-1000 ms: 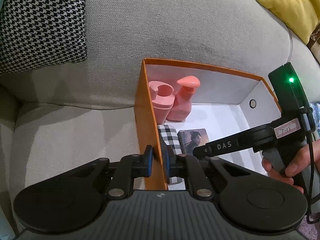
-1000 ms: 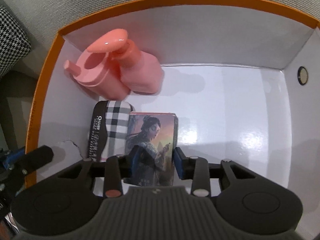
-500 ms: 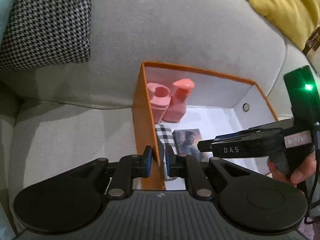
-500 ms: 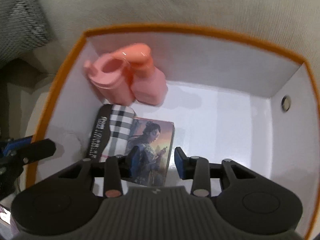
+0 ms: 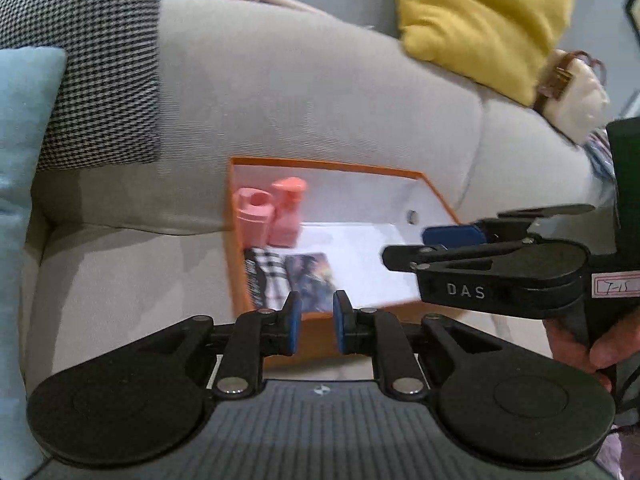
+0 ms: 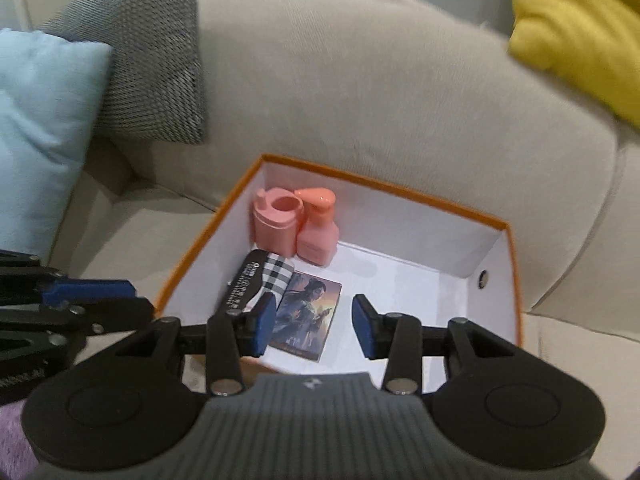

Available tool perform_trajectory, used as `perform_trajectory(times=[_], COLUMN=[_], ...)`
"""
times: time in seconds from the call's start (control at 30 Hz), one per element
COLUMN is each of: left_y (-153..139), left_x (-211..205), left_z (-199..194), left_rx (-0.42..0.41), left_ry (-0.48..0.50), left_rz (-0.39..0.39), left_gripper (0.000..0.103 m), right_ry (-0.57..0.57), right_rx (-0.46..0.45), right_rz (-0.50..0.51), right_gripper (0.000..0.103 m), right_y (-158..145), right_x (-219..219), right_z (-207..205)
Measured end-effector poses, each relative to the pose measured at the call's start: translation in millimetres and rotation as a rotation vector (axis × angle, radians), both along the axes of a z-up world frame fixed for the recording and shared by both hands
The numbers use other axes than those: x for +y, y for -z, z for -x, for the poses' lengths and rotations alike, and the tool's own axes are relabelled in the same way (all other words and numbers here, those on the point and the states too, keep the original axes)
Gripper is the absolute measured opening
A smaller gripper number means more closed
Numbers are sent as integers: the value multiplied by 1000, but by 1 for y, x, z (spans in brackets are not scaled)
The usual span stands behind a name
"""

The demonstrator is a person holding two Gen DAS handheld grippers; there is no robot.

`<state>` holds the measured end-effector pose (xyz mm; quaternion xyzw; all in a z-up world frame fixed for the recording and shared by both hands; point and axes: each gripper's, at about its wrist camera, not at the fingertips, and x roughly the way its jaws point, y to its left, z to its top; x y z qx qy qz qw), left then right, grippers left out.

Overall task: Organize rigid objects
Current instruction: 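Move both tools back to the pile of items beside the box, then grasp the brown cardboard cube with the left tool while the right tool grasps the clear cube box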

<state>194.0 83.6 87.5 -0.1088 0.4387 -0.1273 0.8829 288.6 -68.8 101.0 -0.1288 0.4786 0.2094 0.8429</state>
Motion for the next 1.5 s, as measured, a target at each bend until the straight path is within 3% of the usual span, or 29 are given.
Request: perform_trajectory(times=[0.2,0.37,0.63,0.8,0.87,0.93,1.0,1.07,1.17,1.23,1.37,1.5], left_y=[-10,-2,46,77,88,96,100,103,108,112,115,119], left_x=[-14,-22,-26,-41,-52,-59,-66,-77,-84,-85,-91,-94], left_z=[38,69,110,124,124,123,124,125,127,127,128,126], left_rx=[-22,-32,30,72,92,98,86,57,27,33,28,29], left_ry=[35,63,32,40,65,78,93,125,143,157,209,230], left_rz=[27,66,85,88,68,55,34,-27,-87,-89,-112,-141], left_gripper=[18,18,18,18,26,46,52,55,61,72,75,77], right_ry=[-19,-20,51,175,209,231,250,287,332,358,384,362], right_rx=[-68,-106,-75,24,66,83,101,139,170,185,254,257], right_rz=[-16,-32,-157,-162,-163,-155,-159,-196,-206,-214,-302,-231], right_gripper=[48,51,50,46,46,47,48,52,51,52,56,56], right_y=[-21,-20,22,65,77,85,91,96,101,107,116,127], right_x=[-12,-25,-77,-105,-112,-117,-120,-126,-131,-134,-138,-123], right_z=[53,95,163,185,190,193,193,188,183,178,169,161])
